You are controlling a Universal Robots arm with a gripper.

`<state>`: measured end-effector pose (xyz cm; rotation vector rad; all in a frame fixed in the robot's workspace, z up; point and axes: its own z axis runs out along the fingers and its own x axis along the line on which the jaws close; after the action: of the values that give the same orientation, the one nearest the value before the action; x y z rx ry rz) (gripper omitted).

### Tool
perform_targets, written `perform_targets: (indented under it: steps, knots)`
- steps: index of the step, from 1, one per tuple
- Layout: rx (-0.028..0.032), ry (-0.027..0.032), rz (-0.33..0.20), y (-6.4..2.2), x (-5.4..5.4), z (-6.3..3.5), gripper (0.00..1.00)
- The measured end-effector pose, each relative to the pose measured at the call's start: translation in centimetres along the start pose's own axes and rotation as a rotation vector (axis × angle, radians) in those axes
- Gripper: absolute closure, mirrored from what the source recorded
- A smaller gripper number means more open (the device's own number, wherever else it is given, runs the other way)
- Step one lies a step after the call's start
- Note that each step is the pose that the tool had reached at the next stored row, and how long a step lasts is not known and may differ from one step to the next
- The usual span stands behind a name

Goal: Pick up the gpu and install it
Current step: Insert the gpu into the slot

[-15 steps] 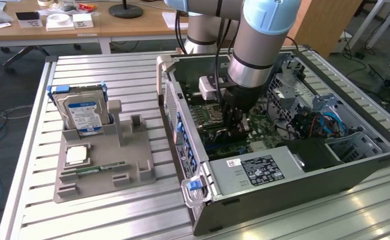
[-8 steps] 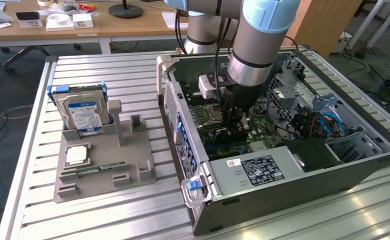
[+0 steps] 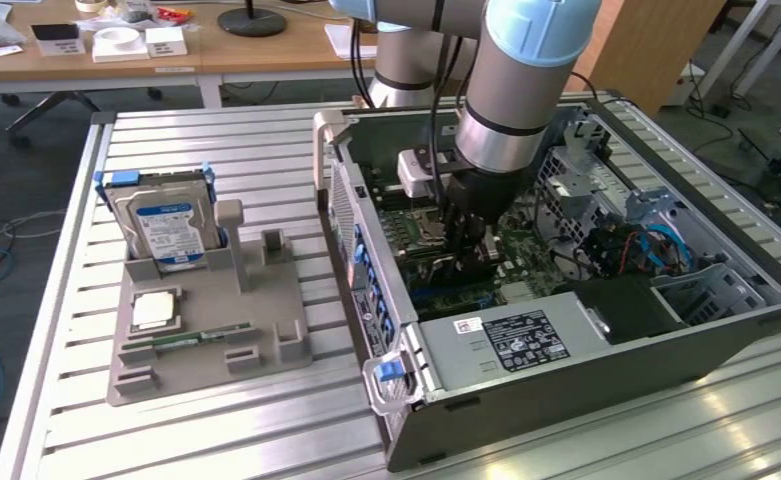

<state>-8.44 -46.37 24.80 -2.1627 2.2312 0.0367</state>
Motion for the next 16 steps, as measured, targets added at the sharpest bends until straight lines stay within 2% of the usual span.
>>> perform_targets:
  steps: [5, 7, 16]
  knots:
    - [0.0000, 0.0001, 0.000, 0.00, 0.00, 0.00, 0.65]
    - [-0.0002, 0.0005, 0.000, 0.00, 0.01, -0.01, 0.73]
    - [0.0000, 0.0001, 0.000, 0.00, 0.00, 0.00, 0.73]
